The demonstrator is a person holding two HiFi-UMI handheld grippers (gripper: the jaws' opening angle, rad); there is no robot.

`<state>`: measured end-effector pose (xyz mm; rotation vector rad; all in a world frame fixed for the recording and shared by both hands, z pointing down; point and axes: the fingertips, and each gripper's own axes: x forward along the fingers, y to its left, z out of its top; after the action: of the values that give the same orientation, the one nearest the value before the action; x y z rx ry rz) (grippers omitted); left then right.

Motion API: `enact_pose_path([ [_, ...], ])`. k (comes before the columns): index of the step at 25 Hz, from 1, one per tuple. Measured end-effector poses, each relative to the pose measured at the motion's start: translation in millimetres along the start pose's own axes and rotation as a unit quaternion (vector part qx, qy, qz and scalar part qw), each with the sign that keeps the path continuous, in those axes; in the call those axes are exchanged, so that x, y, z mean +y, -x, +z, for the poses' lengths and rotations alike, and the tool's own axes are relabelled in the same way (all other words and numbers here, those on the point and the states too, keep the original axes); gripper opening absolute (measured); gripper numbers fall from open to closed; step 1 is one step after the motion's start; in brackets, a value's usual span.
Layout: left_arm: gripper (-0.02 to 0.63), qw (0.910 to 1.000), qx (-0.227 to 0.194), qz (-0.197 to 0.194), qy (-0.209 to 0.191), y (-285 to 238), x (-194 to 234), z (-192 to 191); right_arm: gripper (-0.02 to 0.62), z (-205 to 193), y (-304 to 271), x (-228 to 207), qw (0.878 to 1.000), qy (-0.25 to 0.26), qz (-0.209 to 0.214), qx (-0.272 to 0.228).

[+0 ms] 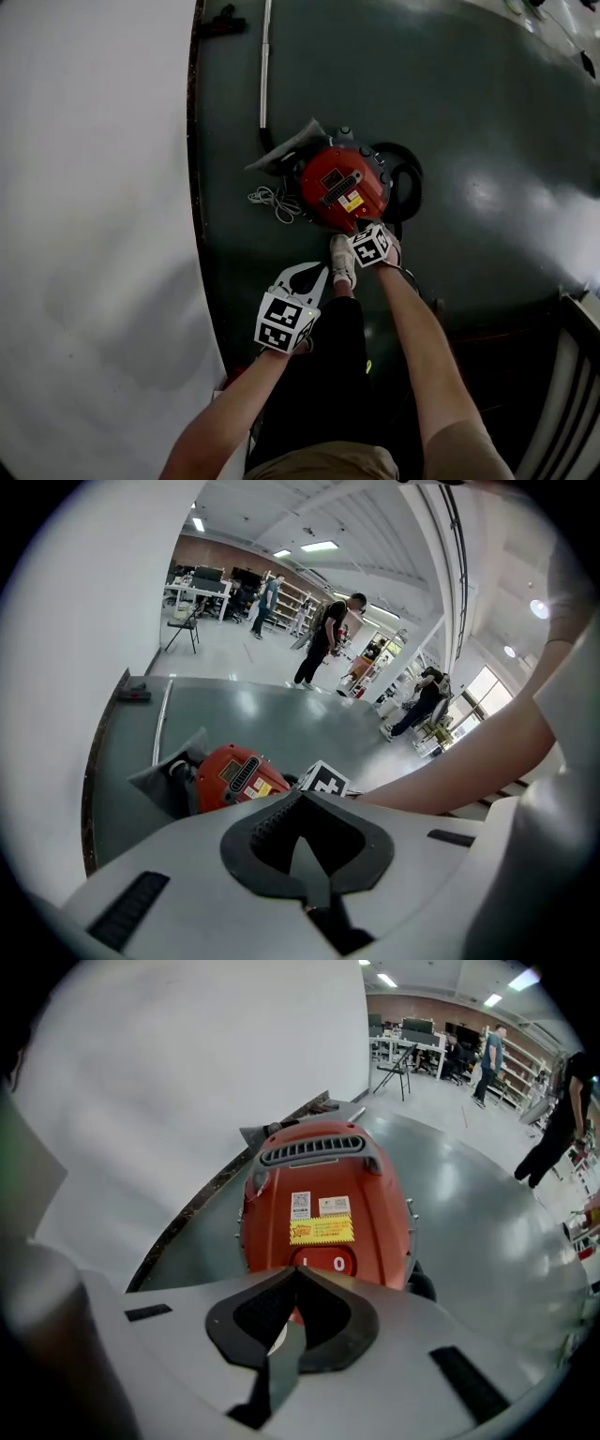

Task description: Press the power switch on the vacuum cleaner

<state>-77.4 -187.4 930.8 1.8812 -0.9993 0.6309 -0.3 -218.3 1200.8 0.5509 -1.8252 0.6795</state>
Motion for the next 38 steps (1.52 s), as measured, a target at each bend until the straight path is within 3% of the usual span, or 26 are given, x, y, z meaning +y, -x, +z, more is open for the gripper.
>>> enact_pose_path([
  [9,0.005,0.9995,0.01,-0.026,-0.014,-7,-7,-4,0.011,-1,-4,1,0.997,-0.078,0.008,-0.015],
  [14,0.005,0.9992,0.029,-0.023,-0.015,-7,-4,-3,0.011,2,-15,2,0.997,-0.021,-0.021,0.069],
  [17,0.005,0.9992,0.034,-0.02,-0.009,8,-18,10,0.011,6,11,5,0.993,-0.061,0.017,0.105],
  [21,0.005,0.9998,0.008,-0.017,0.002,37,-38,50,0.011,32,68,8,0.988,-0.126,0.085,0.015],
  [24,0.005,0.9996,-0.008,-0.016,-0.022,54,-43,78,0.011,10,106,5,0.981,-0.149,0.118,0.026],
  [26,0.005,0.9988,-0.006,-0.02,-0.043,66,-51,88,0.011,-11,139,0,0.979,-0.165,0.115,0.021],
  [30,0.005,0.9957,-0.009,-0.028,-0.088,99,-72,108,0.011,-22,225,-3,0.976,-0.185,0.103,-0.054],
  [34,0.005,0.9917,-0.036,-0.022,-0.121,145,-90,123,0.011,-2,314,14,0.965,-0.193,0.09,-0.152],
  [38,0.005,0.9905,-0.07,-0.008,-0.118,196,-101,118,0.011,27,379,46,0.957,-0.176,0.062,-0.22],
])
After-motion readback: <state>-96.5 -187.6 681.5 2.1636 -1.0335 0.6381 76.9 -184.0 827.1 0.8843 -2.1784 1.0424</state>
